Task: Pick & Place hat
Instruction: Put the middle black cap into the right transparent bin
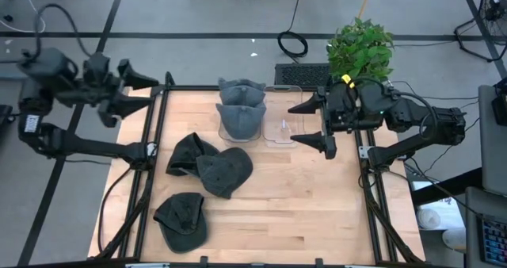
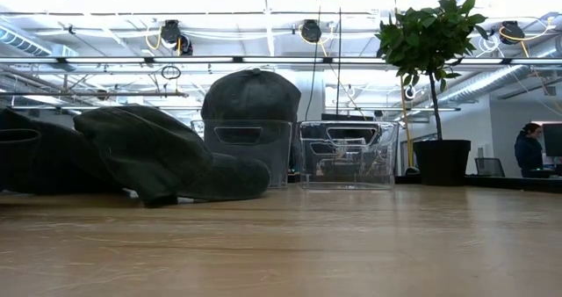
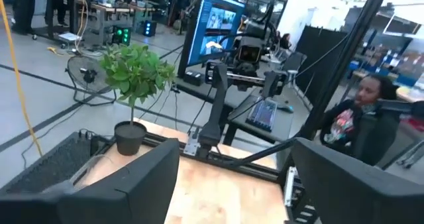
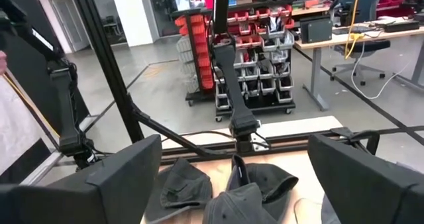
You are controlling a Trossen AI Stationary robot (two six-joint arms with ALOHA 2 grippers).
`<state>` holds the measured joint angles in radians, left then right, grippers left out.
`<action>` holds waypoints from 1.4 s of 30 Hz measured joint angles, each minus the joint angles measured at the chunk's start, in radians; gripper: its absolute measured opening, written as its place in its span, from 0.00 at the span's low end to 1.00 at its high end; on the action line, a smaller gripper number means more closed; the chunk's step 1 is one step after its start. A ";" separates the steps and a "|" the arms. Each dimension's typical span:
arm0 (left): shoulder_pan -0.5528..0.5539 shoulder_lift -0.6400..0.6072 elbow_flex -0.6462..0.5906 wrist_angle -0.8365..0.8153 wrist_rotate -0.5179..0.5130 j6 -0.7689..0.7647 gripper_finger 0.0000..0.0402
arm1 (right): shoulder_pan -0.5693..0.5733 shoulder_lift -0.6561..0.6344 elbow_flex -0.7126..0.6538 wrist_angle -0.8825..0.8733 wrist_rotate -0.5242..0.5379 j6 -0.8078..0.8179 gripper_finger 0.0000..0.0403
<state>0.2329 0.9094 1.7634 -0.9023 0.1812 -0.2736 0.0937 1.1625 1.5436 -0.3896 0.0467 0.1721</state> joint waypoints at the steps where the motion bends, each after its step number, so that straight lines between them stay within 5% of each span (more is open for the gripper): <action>1: 0.000 -0.012 0.000 -0.015 -0.005 -0.014 0.74 | 0.000 0.000 0.000 0.001 0.000 0.000 0.91; 20: 0.000 -0.028 -0.001 -0.376 -0.016 -0.790 0.68 | 0.000 0.001 0.000 0.015 0.003 -0.054 0.90; 30: 0.000 0.067 -0.003 -0.672 -0.061 -1.020 0.69 | 0.000 0.001 0.000 0.015 0.002 -0.061 0.90; 35: -0.002 0.112 -0.081 -0.665 -0.004 -1.055 0.69 | 0.000 0.001 0.000 0.015 0.002 -0.065 0.90; 42: -0.069 0.106 -0.368 -0.563 0.077 -1.132 0.69 | 0.000 0.001 0.000 0.015 0.003 -0.094 0.90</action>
<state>0.1640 1.0159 1.3954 -1.4656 0.2581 -1.4059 0.0937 1.1637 1.5436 -0.3748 0.0494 0.0779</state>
